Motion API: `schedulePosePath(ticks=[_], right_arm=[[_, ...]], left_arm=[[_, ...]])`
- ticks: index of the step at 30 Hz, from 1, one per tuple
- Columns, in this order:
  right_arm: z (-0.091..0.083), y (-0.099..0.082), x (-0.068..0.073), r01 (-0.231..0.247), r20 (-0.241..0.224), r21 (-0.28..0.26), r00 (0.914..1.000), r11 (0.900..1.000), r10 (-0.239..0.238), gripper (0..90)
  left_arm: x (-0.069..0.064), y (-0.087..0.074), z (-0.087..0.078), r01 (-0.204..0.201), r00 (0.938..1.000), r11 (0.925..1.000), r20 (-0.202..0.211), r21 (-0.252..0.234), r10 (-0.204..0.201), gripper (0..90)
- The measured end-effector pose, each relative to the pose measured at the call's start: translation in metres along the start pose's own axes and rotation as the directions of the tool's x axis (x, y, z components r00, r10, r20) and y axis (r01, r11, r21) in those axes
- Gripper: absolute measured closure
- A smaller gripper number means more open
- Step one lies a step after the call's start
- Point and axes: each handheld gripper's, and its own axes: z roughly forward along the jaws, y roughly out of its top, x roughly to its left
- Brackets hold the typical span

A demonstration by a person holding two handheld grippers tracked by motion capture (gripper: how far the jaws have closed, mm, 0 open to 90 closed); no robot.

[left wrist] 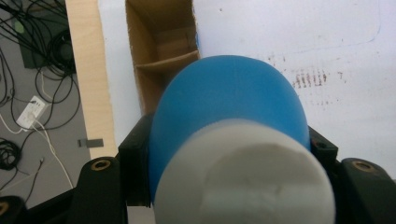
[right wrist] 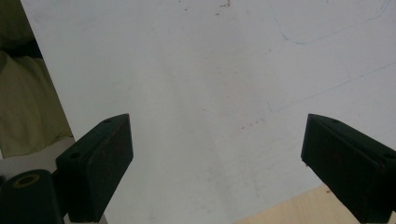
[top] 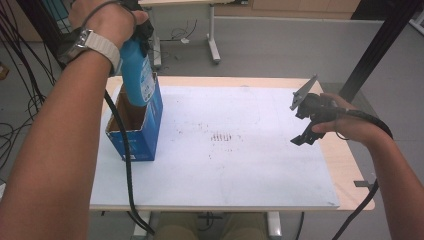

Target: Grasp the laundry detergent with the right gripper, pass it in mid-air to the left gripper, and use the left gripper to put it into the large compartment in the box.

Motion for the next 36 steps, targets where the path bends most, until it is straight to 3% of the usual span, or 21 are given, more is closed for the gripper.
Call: schedulePosePath(ticks=[36], right_arm=[[0.014,0.000,-0.003,-0.026,-0.018,0.021,0.9995,0.9994,0.026,8.6]], left_arm=[[0.032,0.007,0.035,0.038,0.9989,0.9992,-0.029,0.015,-0.038,37.5]])
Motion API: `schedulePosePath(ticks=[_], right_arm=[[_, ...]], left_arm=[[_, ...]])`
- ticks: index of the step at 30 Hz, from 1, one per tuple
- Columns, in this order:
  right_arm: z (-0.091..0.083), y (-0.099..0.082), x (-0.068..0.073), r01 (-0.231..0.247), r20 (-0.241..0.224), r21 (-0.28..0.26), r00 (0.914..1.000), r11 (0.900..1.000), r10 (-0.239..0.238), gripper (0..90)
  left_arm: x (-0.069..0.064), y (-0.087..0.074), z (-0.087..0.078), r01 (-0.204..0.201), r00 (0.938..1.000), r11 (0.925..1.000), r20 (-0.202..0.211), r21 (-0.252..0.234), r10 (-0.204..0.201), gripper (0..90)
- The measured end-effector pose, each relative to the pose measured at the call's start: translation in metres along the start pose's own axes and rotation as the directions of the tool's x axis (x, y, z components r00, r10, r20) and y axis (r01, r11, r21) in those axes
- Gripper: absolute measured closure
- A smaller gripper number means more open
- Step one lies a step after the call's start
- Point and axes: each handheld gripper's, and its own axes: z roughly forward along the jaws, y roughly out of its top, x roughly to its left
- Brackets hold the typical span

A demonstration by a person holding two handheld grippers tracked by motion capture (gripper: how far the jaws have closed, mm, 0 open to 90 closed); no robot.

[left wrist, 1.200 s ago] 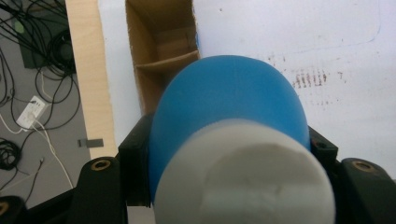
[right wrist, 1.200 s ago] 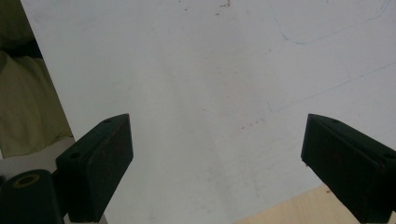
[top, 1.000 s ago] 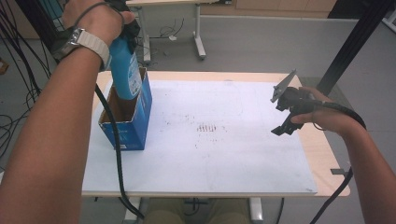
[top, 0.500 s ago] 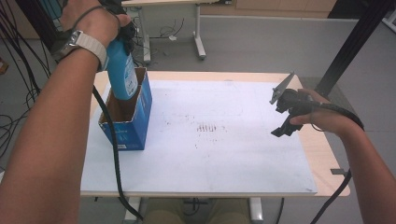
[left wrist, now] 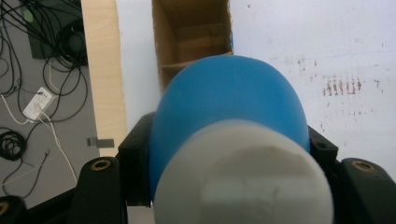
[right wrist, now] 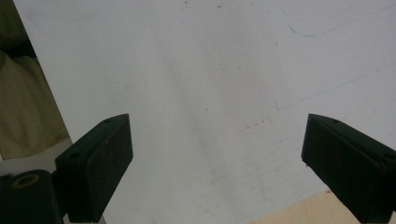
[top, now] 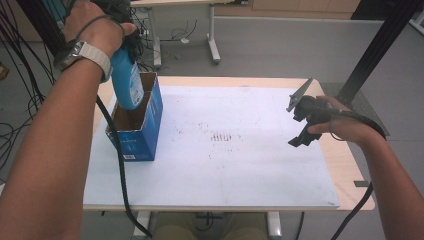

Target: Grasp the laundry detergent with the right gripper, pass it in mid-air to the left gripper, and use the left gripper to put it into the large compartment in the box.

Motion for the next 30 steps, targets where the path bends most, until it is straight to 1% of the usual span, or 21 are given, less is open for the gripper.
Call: schedulePosePath(ticks=[4,7,16,25,30], right_arm=[[0.001,-0.001,-0.001,-0.004,-0.002,0.002,1.0000,1.0000,0.004,8.6],[0.002,0.000,-0.001,-0.003,-0.004,0.004,1.0000,1.0000,0.003,8.6],[0.006,0.001,-0.003,-0.007,-0.010,0.007,0.9999,0.9999,0.007,8.5],[0.010,0.000,-0.004,-0.012,-0.015,0.016,0.9998,0.9998,0.013,8.4],[0.011,-0.002,-0.004,-0.017,-0.017,0.017,0.9997,0.9997,0.017,8.4]], left_arm=[[0.003,0.000,0.007,0.002,1.0000,1.0000,-0.010,0.006,-0.001,37.5],[0.006,0.000,0.012,0.010,0.9999,0.9999,-0.010,0.006,-0.010,37.5],[0.009,0.001,0.023,0.012,0.9998,0.9999,-0.013,0.007,-0.012,37.5],[0.012,0.002,0.036,-0.001,0.9998,1.0000,-0.022,-0.002,0.001,37.5],[0.012,0.003,0.040,-0.002,0.9998,1.0000,-0.019,0.007,0.002,37.5]])
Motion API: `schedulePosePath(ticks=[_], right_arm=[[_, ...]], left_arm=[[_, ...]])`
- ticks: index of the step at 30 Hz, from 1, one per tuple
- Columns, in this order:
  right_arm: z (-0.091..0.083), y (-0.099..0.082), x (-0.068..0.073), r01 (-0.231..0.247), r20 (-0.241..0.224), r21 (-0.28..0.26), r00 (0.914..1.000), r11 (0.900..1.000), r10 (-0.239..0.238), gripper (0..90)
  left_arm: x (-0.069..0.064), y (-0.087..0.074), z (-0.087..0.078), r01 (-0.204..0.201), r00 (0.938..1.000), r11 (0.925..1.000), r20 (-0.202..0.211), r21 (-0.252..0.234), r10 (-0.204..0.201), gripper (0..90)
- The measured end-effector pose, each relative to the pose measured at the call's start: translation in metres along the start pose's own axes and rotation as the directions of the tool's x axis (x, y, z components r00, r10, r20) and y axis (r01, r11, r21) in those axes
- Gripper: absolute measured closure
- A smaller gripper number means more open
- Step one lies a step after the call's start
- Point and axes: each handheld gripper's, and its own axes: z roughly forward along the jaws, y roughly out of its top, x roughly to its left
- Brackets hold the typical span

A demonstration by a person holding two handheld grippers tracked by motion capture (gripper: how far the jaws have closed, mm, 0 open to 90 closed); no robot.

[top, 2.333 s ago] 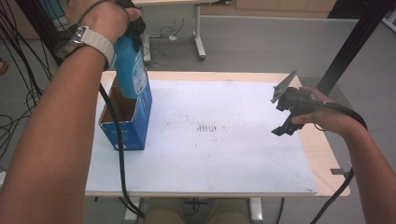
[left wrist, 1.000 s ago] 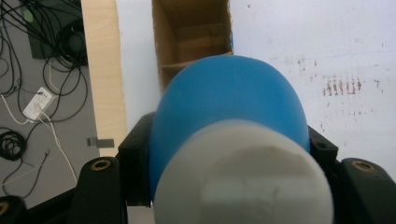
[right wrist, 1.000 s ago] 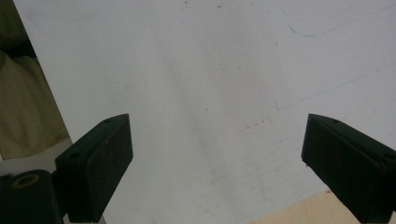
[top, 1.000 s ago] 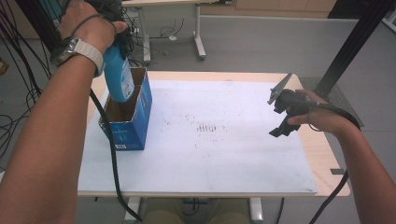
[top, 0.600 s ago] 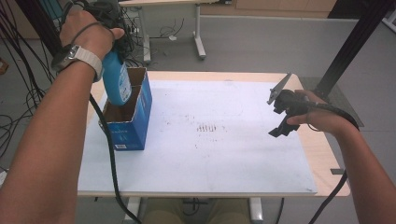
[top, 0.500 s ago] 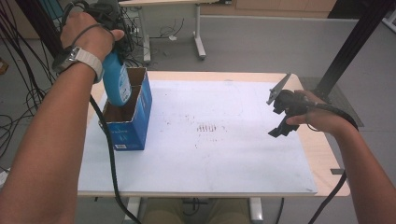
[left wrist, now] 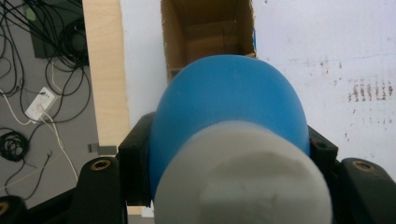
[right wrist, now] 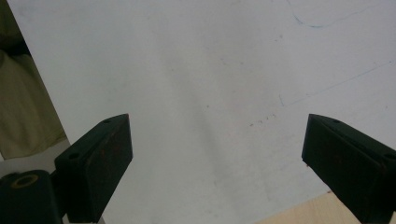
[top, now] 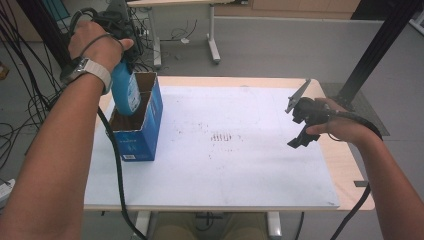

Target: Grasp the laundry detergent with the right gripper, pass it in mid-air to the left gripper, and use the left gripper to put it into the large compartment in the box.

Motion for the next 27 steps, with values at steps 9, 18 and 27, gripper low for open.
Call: schedulePosePath(ticks=[9,18,27], right_arm=[[0.003,-0.003,0.000,-0.007,-0.004,0.001,1.0000,1.0000,0.007,8.2],[0.006,-0.006,-0.001,-0.012,-0.009,-0.001,0.9999,0.9999,0.012,8.2],[0.008,-0.005,0.000,-0.011,-0.013,-0.001,0.9999,0.9999,0.011,8.2]], left_arm=[[-0.001,0.000,0.009,0.003,1.0000,1.0000,0.005,0.002,-0.003,37.5],[-0.001,-0.001,0.023,-0.002,1.0000,1.0000,0.009,0.005,0.001,37.5],[-0.001,-0.002,0.035,-0.004,0.9999,1.0000,0.013,0.008,0.004,37.5]])
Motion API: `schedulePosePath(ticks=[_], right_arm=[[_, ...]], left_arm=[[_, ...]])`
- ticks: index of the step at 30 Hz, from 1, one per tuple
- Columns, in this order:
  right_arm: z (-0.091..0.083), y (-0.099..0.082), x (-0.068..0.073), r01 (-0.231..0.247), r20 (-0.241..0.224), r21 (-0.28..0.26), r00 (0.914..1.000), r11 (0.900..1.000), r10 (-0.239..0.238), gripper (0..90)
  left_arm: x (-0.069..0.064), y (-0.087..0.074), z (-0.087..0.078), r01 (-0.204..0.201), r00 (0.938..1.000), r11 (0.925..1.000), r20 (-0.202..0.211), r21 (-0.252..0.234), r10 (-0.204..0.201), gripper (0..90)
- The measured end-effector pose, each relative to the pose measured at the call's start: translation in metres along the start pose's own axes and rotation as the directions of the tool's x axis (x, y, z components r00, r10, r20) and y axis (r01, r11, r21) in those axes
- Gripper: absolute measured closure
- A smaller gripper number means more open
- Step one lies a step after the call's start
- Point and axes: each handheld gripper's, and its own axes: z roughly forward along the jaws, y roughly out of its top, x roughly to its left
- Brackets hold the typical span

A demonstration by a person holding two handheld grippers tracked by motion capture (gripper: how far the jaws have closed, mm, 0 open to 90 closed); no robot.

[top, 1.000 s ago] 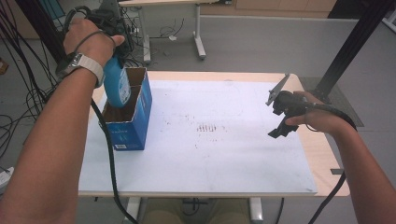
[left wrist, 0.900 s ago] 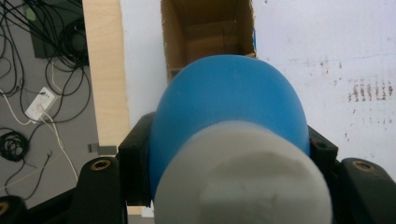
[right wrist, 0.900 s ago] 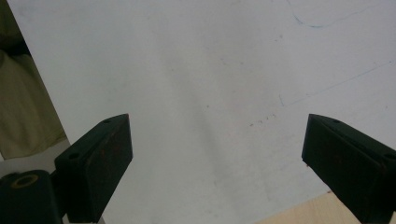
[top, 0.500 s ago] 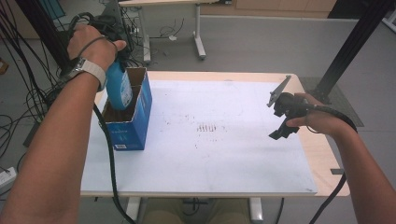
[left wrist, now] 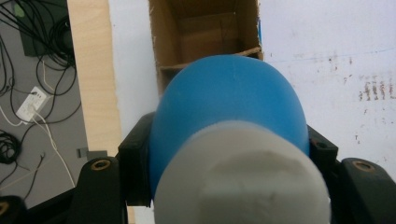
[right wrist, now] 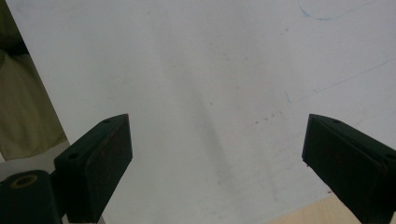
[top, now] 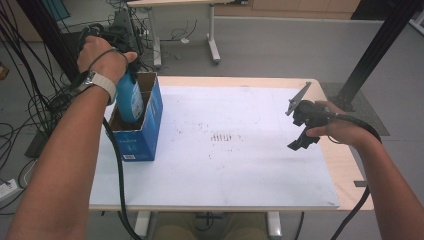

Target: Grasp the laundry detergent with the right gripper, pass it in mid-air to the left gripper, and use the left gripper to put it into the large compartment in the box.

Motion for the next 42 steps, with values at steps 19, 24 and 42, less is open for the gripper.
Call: schedulePosePath(ticks=[19,24,42], right_arm=[[0.005,-0.001,0.001,-0.010,-0.006,0.000,0.9999,0.9999,0.010,8.2],[0.006,-0.003,0.001,-0.014,-0.006,0.002,0.9999,0.9999,0.014,8.2],[0.009,-0.007,0.001,-0.028,-0.012,-0.004,0.9995,0.9996,0.028,8.1]], left_arm=[[0.001,-0.003,0.023,-0.004,1.0000,1.0000,-0.001,-0.005,0.004,37.5],[0.000,-0.004,0.032,-0.012,0.9999,0.9999,-0.008,-0.004,0.012,37.5],[0.000,-0.011,0.065,-0.021,0.9996,0.9997,-0.021,-0.009,0.021,37.5]])
